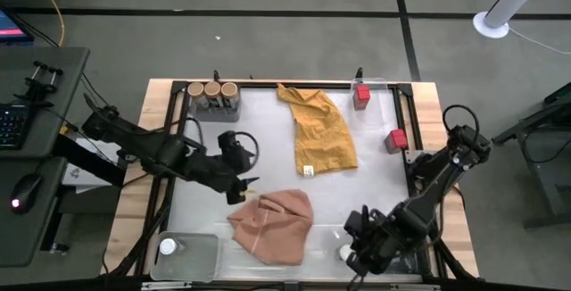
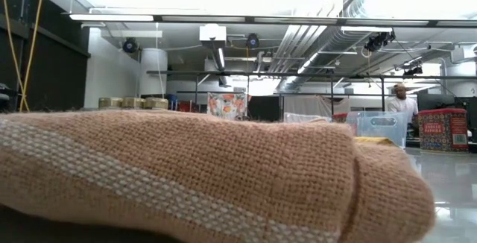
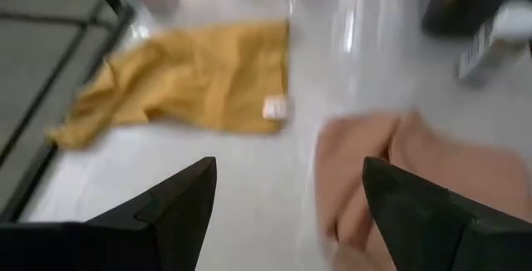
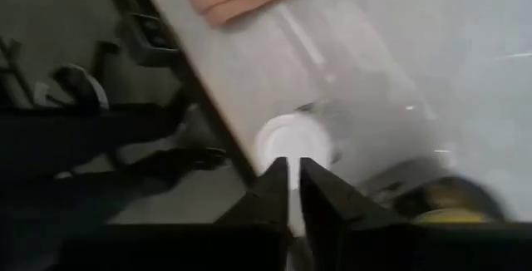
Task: Sort spices by type
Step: Put the white seasoning bottle into the gray bin
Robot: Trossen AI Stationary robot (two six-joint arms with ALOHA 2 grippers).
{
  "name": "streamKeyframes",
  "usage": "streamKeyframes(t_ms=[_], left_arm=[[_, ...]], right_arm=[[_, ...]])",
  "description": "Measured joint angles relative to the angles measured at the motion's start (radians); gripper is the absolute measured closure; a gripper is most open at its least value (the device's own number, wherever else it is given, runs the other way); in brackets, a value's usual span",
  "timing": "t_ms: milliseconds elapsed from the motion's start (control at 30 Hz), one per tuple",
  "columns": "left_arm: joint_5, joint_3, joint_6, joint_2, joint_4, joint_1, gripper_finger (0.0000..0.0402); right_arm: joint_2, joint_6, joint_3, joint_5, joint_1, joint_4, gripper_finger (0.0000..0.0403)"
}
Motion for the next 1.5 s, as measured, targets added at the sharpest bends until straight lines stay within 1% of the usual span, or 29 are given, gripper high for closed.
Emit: streamKeyframes(t_ms=[100, 200, 267, 333, 433, 500, 600, 633, 833, 1067, 1133, 1267, 1400, 1500], left_arm=[[-0.019, -0.089, 0.018, -0.064, 0.151, 0.005, 0.0119], [-0.018, -0.196, 0.001, -0.127, 0.297, 0.012, 0.013], [-0.009, -0.263, -0.03, -0.163, 0.382, 0.012, 0.0143], [-0.002, -0.32, -0.064, -0.191, 0.45, 0.005, 0.0164], [0.0, -0.381, -0.111, -0.207, 0.488, -0.009, 0.0219], [-0.001, -0.399, -0.141, -0.207, 0.479, -0.018, 0.0273], [-0.006, -0.407, -0.149, -0.201, 0.479, -0.026, 0.0369], [-0.006, -0.41, -0.148, -0.2, 0.482, -0.026, 0.0384], [-0.009, -0.411, -0.149, -0.2, 0.482, -0.016, 0.0399], [-0.01, -0.411, -0.129, -0.2, 0.475, -0.015, 0.04], [-0.009, -0.411, -0.129, -0.2, 0.468, -0.01, 0.04], [-0.01, -0.411, -0.13, -0.2, 0.457, -0.009, 0.0401], [-0.01, -0.411, -0.132, -0.2, 0.457, -0.009, 0.0401], [-0.01, -0.411, -0.149, -0.2, 0.457, -0.009, 0.0401]], right_arm=[[0.015, 0.054, -0.001, 0.004, 0.008, 0.026, 0.0385], [0.042, 0.054, -0.001, 0.003, -0.005, 0.047, 0.0399], [0.06, 0.054, -0.001, -0.026, -0.016, 0.056, 0.0399], [0.082, 0.046, -0.001, -0.07, -0.022, 0.083, 0.0401], [0.109, 0.024, -0.001, -0.14, -0.021, 0.106, 0.0401], [0.119, 0.025, -0.001, -0.151, -0.02, 0.096, 0.0402], [0.124, 0.027, 0.0, -0.151, -0.02, 0.087, 0.0402], [0.124, 0.027, 0.001, -0.15, -0.021, 0.082, 0.0402], [0.124, 0.012, 0.001, -0.145, -0.04, 0.064, 0.0402], [0.121, -0.04, 0.002, -0.142, -0.066, 0.038, 0.0402], [0.121, -0.072, 0.003, -0.14, -0.08, 0.016, 0.0402], [0.118, -0.137, 0.003, -0.086, -0.123, -0.033, 0.0403], [0.118, -0.255, 0.004, -0.059, -0.184, -0.042, 0.0403], [0.119, -0.351, 0.003, -0.011, -0.241, -0.041, 0.0403]])
